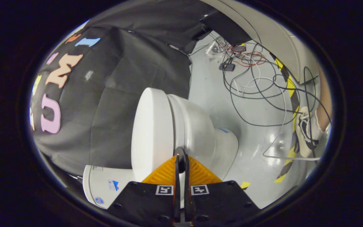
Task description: Open the toilet lid.
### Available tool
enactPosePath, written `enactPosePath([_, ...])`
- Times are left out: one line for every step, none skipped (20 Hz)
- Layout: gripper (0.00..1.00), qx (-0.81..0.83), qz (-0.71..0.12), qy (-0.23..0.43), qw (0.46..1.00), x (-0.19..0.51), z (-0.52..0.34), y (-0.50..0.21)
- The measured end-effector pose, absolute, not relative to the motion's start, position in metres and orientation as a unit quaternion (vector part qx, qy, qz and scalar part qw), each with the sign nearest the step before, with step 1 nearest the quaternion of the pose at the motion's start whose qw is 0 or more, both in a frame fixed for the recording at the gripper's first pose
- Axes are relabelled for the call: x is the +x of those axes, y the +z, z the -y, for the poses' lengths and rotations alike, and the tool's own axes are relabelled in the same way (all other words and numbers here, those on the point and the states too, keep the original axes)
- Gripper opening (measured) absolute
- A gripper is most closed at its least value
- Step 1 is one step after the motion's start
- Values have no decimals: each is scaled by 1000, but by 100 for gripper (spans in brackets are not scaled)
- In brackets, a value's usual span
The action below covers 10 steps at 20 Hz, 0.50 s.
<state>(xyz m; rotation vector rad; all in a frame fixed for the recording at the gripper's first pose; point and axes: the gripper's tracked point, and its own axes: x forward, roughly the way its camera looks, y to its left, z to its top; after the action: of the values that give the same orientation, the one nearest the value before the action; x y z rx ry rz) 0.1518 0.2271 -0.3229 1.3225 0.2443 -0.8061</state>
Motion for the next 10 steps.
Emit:
enactPosePath([6,591,-115,-364,711,151,-230,-321])
enactPosePath([6,580,-122,-366,717,151,-231,-320])
enactPosePath([6,569,-133,-367,724,152,-232,-319])
enactPosePath([6,557,-141,-369,731,152,-233,-316])
enactPosePath([6,548,-145,-369,736,151,-233,-311])
enactPosePath([6,540,-143,-369,743,151,-232,-304])
enactPosePath([6,535,-138,-368,748,152,-232,-297])
enactPosePath([6,529,-133,-367,753,153,-232,-288])
enactPosePath([5,520,-129,-366,761,154,-233,-279])
enactPosePath([5,509,-128,-365,769,156,-234,-270])
